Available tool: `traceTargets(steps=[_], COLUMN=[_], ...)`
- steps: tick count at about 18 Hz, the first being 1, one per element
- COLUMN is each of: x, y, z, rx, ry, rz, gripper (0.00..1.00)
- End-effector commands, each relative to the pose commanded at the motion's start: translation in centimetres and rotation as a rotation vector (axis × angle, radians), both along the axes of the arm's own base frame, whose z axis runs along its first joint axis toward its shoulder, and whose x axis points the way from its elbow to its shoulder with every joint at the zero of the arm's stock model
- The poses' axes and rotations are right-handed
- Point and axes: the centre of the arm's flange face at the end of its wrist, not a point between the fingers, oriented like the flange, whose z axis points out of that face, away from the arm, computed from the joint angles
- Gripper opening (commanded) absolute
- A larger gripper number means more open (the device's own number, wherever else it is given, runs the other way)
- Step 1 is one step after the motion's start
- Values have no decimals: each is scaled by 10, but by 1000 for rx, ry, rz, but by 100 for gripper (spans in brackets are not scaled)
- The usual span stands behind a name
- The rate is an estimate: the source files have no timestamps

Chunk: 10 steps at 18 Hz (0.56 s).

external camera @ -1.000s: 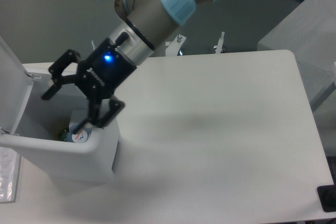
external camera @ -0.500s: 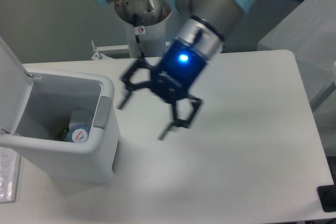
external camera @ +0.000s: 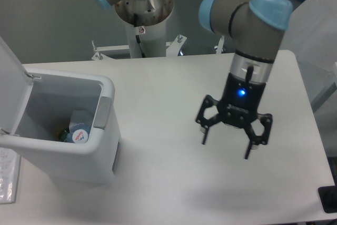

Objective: Place the trash in the trash can

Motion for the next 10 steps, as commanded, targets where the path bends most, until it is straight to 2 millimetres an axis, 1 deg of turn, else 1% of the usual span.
traceTargets(steps=[2,4,5,10], x=[-11,-15,-17,-15], y=[-9,-16,-17,-20], z=[-27,-47,-52,-56], rx=[-162,-282,-309,-343], ry=[61,72,75,51], rz=[-37,-86,-107,-162], gripper=[100,100,100,100])
